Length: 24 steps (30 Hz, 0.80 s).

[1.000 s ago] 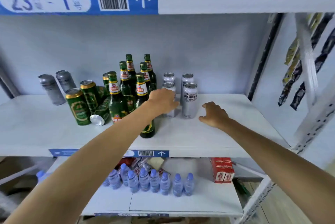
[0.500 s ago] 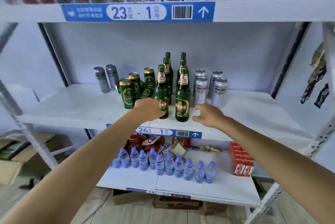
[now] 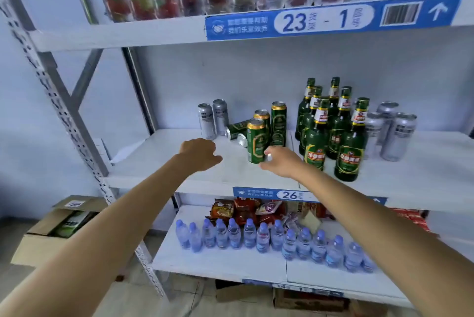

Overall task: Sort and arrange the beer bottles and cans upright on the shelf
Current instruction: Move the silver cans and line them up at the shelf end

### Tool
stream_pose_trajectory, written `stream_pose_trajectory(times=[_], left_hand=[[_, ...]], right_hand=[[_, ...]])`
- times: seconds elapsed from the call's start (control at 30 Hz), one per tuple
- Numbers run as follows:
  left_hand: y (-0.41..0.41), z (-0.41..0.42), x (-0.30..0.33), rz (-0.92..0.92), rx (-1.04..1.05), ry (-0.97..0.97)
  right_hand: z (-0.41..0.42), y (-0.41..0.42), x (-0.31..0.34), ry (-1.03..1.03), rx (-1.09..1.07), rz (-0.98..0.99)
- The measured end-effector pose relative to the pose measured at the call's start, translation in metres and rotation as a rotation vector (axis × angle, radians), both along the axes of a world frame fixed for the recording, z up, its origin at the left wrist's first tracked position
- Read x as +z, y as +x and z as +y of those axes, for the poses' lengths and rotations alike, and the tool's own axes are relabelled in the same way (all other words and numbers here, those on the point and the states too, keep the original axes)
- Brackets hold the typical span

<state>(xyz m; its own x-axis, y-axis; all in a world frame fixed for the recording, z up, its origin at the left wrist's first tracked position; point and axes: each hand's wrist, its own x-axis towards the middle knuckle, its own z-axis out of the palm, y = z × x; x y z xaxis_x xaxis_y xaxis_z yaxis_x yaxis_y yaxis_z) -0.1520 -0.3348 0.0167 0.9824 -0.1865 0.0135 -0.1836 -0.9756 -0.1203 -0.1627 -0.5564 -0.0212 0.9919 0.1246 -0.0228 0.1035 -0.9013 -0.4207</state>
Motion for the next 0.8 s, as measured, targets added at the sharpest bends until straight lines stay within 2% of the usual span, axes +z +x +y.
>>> stream_pose_trajectory(times=[0.2, 0.4, 0.67, 0.8], left_hand=[[0.047, 0.072, -0.007, 0.040, 0.046, -0.007], [0.120, 0.119, -0.021, 0.057, 0.078, -0.039], [0.253, 0.130, -0.032, 0.062, 0.062, -0.193], [0.312, 0.116, -0.035, 0.094, 0.051, -0.272]], right_hand=[[0.072, 0.055, -0.006, 0.010, -0.009, 0.036], [0.106, 0.132, -0.022, 0.036, -0.078, 0.040], [0.119, 0.280, -0.056, 0.125, -0.206, -0.019], [0.122, 0.326, -0.062, 0.153, -0.279, -0.015]])
